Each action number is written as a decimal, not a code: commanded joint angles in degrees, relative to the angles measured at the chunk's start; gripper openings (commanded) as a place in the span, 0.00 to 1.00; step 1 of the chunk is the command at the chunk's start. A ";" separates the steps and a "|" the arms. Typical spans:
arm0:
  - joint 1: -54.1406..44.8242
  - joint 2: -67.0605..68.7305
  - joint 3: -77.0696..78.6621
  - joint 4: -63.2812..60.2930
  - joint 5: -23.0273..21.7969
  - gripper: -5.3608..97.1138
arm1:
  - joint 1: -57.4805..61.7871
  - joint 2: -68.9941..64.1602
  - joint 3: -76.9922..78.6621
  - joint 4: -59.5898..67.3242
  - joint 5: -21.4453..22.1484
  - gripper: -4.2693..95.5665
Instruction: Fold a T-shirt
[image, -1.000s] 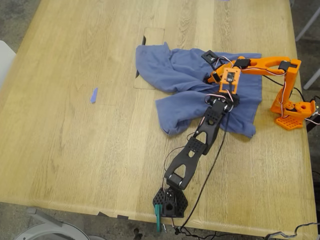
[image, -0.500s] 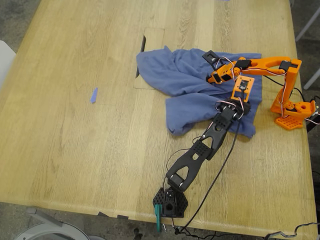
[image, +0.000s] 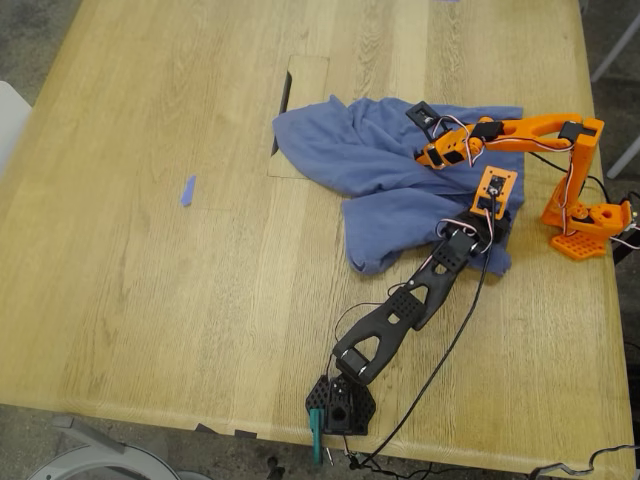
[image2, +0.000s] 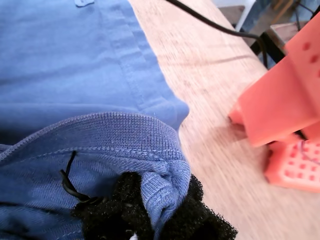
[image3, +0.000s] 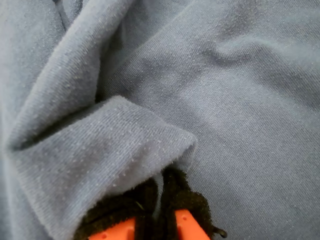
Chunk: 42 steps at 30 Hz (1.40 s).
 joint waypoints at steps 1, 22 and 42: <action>2.37 1.32 -2.46 -6.24 1.05 0.05 | -0.35 1.93 -0.70 0.18 -0.18 0.04; 0.88 4.66 -2.46 3.78 7.21 0.72 | -1.41 4.13 0.62 2.90 -0.09 0.04; -3.16 -8.09 -0.35 -6.15 17.84 0.57 | -4.57 3.25 1.14 2.46 0.00 0.04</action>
